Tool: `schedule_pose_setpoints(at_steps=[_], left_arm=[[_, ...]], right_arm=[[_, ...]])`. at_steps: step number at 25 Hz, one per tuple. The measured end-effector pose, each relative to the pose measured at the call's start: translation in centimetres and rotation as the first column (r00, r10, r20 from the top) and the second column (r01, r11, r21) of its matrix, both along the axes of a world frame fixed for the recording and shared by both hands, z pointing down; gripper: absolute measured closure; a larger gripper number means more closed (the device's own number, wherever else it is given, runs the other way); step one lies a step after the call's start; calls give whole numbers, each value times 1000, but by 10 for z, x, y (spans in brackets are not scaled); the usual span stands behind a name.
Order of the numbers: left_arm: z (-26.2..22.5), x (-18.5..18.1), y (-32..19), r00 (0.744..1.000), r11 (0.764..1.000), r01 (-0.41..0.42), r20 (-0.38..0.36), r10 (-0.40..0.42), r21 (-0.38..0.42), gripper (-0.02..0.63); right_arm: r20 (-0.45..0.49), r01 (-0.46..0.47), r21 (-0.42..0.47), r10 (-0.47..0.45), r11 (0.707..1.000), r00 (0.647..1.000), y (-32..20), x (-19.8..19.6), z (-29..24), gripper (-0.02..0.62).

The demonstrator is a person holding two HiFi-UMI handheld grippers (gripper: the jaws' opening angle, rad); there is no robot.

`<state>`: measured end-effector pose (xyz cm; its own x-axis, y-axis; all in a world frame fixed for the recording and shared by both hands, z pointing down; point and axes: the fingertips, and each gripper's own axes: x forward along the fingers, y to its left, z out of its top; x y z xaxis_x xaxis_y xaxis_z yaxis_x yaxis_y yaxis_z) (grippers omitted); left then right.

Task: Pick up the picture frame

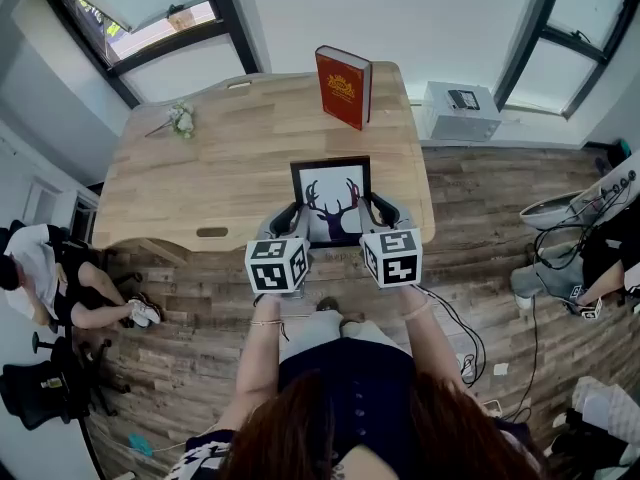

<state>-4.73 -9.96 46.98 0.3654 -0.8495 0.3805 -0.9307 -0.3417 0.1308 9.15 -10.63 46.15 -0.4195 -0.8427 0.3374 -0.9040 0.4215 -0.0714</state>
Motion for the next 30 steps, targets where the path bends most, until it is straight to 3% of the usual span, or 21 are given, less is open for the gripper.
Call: schedule_pose_setpoints(at_steps=[10, 30], left_arm=[[-24, 6, 13, 1000, 998, -1, 13, 0, 58, 525], [-60, -19, 27, 1000, 992, -11, -2, 12, 129, 525]], right_arm=[[16, -8, 51, 7, 999, 1000, 14, 6, -23, 520], [0, -30, 114, 30, 993, 1000, 31, -18, -62, 520]])
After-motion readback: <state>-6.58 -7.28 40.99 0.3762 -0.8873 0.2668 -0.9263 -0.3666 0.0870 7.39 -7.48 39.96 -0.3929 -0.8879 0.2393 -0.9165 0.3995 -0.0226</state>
